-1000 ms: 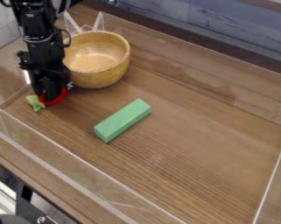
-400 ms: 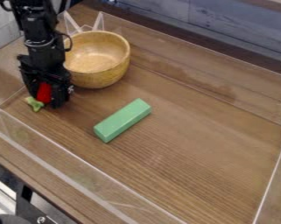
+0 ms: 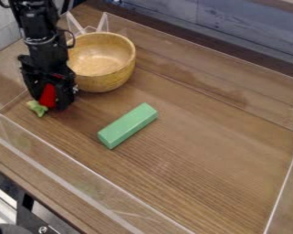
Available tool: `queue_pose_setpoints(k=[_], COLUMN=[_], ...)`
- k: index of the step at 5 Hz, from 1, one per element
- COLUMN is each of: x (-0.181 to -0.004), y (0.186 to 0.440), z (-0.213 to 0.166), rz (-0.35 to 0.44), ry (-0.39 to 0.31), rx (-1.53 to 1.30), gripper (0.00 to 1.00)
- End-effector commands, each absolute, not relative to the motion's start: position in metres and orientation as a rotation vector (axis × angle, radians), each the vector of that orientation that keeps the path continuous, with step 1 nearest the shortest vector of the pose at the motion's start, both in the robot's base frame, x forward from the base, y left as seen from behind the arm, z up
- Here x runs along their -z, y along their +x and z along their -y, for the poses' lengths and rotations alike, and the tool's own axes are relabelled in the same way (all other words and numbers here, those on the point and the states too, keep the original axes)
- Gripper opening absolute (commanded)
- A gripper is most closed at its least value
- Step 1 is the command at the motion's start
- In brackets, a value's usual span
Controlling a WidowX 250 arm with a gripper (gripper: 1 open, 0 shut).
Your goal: Move the red object to the left side of the table
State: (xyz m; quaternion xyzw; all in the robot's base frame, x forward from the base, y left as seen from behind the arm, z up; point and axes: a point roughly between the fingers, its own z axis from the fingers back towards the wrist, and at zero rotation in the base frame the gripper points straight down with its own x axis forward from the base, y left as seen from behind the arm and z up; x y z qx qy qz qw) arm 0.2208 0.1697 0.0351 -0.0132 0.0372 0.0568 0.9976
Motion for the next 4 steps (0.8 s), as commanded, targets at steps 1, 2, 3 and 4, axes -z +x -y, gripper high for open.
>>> queue_pose_setpoints(k=[1, 2, 3, 4], x=[-0.067, -0.083, -0.107, -0.131], y=[0.23, 0.232, 0.238, 0.243], z=[-0.172, -0.167, -0.159, -0.15], rz=[0.003, 0.033, 0.074, 0.113], ry=[0.004, -0.005, -0.015, -0.023], rx=[-0.11, -0.113, -0.107, -0.094], gripper=[1.0, 1.0, 1.0, 1.0])
